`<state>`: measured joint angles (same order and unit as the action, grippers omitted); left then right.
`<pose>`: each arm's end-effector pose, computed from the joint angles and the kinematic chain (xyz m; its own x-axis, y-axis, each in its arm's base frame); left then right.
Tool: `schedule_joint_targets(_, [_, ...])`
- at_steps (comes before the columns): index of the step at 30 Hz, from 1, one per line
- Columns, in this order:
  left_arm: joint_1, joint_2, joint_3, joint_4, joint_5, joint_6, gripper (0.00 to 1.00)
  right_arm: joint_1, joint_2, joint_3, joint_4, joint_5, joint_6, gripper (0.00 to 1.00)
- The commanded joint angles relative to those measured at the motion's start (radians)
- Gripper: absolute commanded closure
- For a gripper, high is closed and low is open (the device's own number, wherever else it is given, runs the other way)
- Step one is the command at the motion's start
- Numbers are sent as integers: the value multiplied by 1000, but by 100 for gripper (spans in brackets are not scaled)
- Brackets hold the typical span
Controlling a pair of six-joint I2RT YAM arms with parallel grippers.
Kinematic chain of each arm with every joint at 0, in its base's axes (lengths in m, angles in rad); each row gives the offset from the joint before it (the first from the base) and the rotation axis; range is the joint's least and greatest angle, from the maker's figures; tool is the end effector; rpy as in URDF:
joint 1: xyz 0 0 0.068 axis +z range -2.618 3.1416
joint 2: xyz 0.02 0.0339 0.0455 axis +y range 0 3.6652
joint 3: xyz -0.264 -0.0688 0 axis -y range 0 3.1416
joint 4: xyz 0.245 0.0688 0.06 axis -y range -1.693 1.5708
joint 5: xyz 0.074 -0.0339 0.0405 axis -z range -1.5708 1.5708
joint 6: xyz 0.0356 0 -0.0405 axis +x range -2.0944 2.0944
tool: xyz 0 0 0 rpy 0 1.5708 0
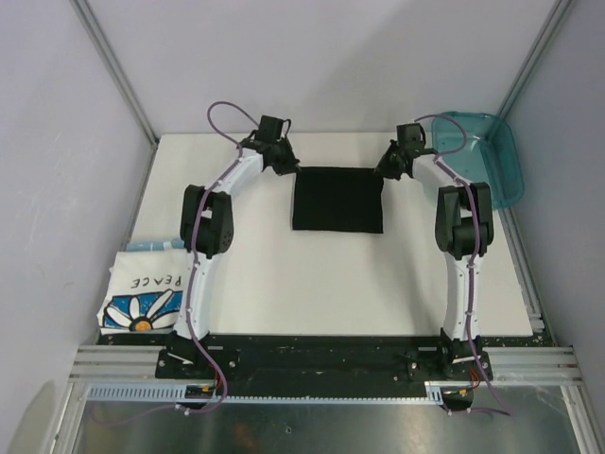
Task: Fold and stack the t-shirts
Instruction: Fold the long partially folded tshirt into a neat square
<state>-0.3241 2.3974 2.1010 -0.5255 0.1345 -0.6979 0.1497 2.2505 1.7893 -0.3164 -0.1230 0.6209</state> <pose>0.5108 -0.1766 0.1981 -0.7904 -0.4063 -0.4585 -0.1381 0.8474 -0.5128 0.5036 0.0804 0.1868 -0.7007 0.4782 -0.5295 0.2129 0.8484 0.4846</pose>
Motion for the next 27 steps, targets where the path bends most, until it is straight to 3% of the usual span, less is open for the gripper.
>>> schedule_joint_targets(1, [26, 32, 126, 41, 21, 25, 100, -26, 46, 106, 36, -2, 9, 100])
schedule_joint_targets(3, [34, 53, 154, 52, 40, 28, 100, -30, 60, 126, 38, -5, 9, 99])
schedule_joint_targets(5, [43, 71, 176, 70, 72, 38, 93, -34, 74, 154, 22, 1, 10, 85])
schedule_joint_targets(7, [55, 67, 176, 87, 94, 47, 65, -37, 77, 181, 0, 14, 4, 62])
schedule_joint_targets(9, [67, 38, 156, 107, 104, 67, 40, -40, 55, 185, -9, 37, -8, 50])
schedule_joint_targets(12, [72, -17, 110, 135, 113, 100, 32, -28, 14, 189, -33, 71, -31, 46])
schedule_joint_targets(16, [63, -54, 53, 153, 154, 106, 63, 15, -25, 167, -49, 90, -53, 67])
schedule_joint_targets(20, [34, -46, 31, 174, 219, 118, 92, 42, -16, 156, -41, 75, -70, 75])
schedule_joint_targets(22, [20, -29, 37, 186, 241, 118, 98, 44, 4, 167, -35, 59, -72, 77])
schedule_joint_targets(27, [10, 41, 67, 206, 240, 91, 100, 37, 93, 235, -36, 26, -63, 80])
